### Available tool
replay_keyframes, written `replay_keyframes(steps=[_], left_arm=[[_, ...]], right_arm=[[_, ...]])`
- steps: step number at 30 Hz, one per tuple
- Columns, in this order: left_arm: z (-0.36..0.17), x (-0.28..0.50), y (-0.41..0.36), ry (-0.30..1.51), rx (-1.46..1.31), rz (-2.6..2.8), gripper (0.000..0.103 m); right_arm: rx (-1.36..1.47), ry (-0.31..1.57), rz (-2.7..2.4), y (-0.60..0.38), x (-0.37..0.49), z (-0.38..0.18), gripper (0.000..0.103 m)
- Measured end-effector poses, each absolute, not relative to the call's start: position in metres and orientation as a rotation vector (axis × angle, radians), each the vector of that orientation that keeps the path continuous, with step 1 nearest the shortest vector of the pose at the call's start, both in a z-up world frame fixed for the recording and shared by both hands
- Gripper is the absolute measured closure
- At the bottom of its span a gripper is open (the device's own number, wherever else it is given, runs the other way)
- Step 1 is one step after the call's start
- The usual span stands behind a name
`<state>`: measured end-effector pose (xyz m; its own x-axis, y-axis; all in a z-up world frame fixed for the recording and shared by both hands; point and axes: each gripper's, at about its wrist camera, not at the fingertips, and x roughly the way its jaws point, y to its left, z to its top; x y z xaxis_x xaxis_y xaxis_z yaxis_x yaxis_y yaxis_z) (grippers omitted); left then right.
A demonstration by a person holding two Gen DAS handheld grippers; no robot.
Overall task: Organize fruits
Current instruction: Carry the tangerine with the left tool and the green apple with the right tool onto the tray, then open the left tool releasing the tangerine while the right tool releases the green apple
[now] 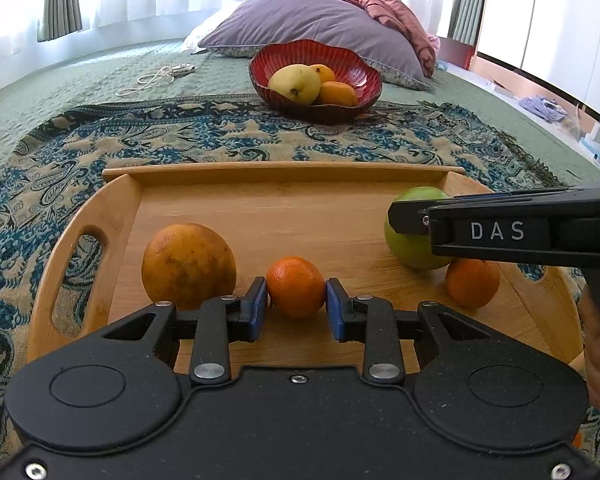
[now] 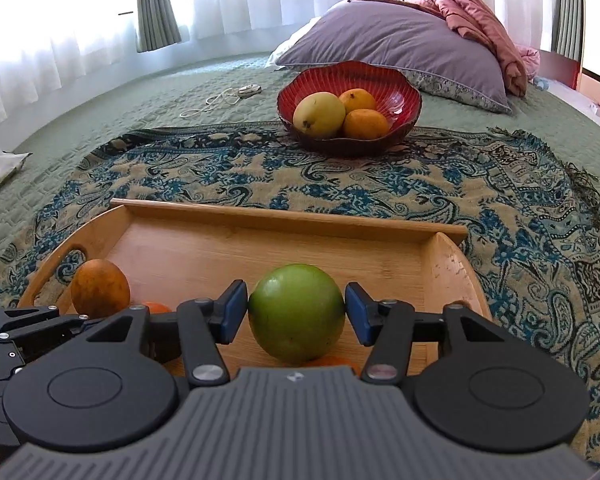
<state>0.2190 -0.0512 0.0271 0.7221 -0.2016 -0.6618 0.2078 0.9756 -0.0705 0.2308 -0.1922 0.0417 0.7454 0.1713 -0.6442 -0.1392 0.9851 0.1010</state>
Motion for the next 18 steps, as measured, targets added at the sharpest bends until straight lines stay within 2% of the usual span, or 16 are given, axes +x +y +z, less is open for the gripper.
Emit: replay_keyframes(steps=[10,12,13,18], left_arm=[[0.027,0.219,-0.051,0.743,0.006,-0.223,0.071],[0.028,0.219,-0.051,0.742,0.018,-0.210,0.067],[0.029,0.218,-0.051,0.741,0.023,-0.207,0.064],[0.034,0.211,-0.049,0.737,0.016,-0.205,0.056]], right_arm=[[0.057,0.711,0.170,-0.194,0.231,0.042,0.044],[0.064,0.706,0.173,-0.194,0.230,0.043,0.042],[0.069,0.702,0.176,-0.194,0.228,0.044,0.035],[0.086,0.684,0.191,-0.197,0.219,0.051,0.033]])
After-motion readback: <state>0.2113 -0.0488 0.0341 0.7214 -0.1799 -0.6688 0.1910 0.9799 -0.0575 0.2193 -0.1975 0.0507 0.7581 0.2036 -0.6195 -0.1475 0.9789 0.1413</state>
